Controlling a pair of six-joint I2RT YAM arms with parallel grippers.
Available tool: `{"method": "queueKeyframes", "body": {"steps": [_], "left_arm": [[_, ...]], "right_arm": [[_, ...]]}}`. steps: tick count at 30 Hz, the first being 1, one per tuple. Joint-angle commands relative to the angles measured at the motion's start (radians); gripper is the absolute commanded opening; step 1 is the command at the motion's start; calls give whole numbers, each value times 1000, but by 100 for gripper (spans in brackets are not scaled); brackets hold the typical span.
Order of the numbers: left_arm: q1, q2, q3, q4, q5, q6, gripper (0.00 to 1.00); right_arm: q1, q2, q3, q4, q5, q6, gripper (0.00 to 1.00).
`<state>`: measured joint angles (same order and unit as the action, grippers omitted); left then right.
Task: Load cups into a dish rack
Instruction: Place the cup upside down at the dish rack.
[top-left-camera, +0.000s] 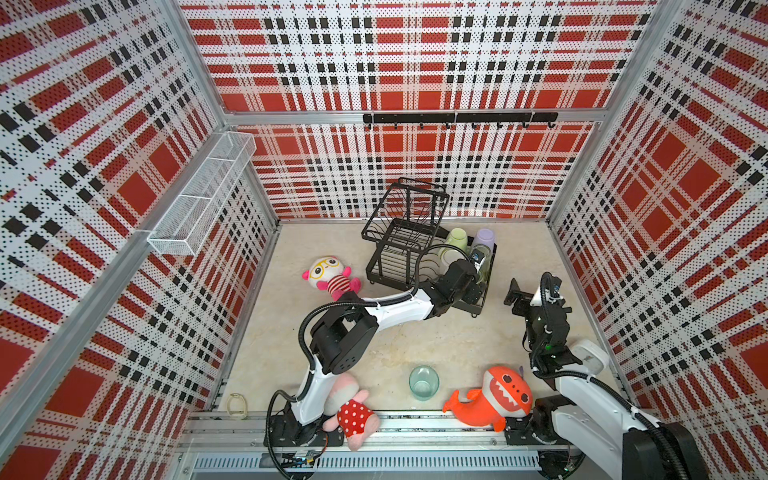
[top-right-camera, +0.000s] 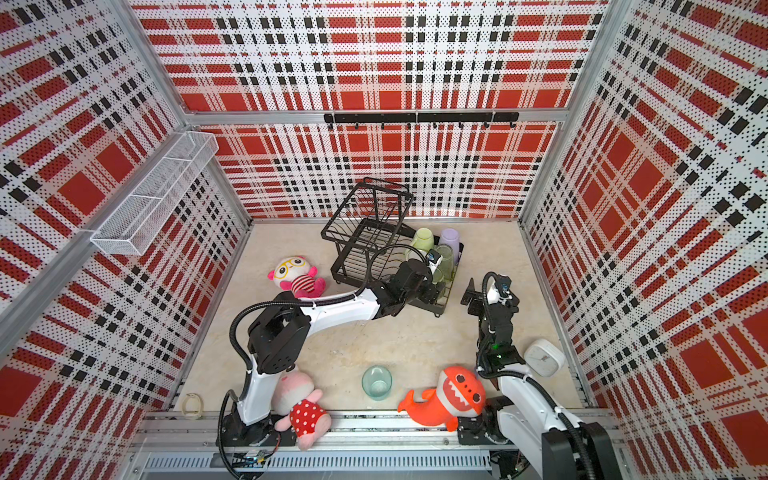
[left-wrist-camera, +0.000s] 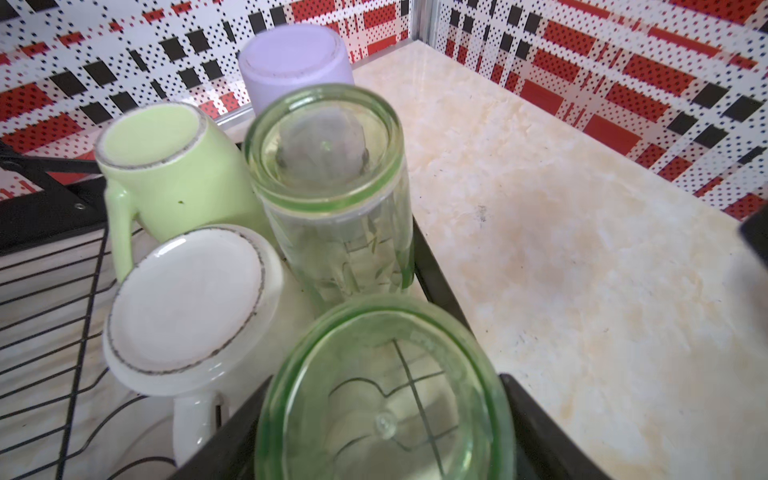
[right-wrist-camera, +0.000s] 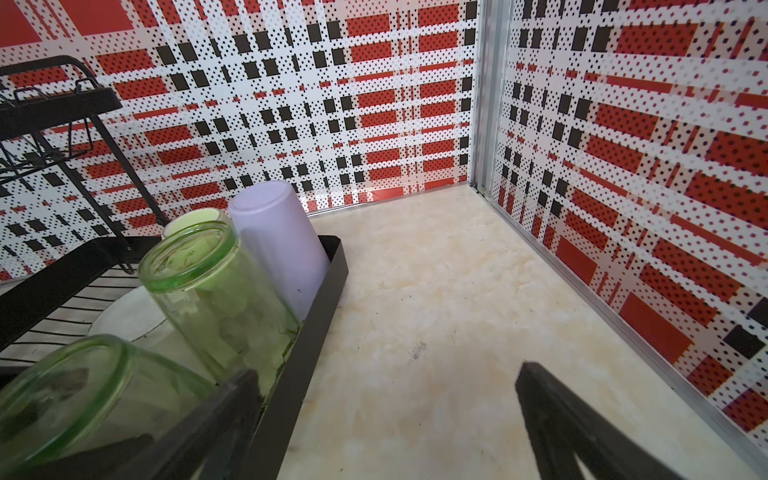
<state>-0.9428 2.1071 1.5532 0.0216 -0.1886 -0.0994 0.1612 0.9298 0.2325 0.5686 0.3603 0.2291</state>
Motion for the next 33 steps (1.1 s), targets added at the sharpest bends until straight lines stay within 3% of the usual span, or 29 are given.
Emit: {"method": "queueKeyframes", "body": {"steps": [1,10,20,29,33], "left_arm": [[6,28,37,29,-3,12,63],[5,64,49,46,9,6,64],[-2,93,59,43,6,4,76],[-11,43,65,27,8,6,92],[-19,5,66,12,6,9,96]], "right_arm": [[-6,-20,-4,-7,15,-10,100],[-6,-22,-10,-13,13,-25,100],[-6,-24,-1,-35,-14,-32,100],[-9,-8,100,-215,-17,17,100],[-17,-3,168,-333,26,118,100]]}}
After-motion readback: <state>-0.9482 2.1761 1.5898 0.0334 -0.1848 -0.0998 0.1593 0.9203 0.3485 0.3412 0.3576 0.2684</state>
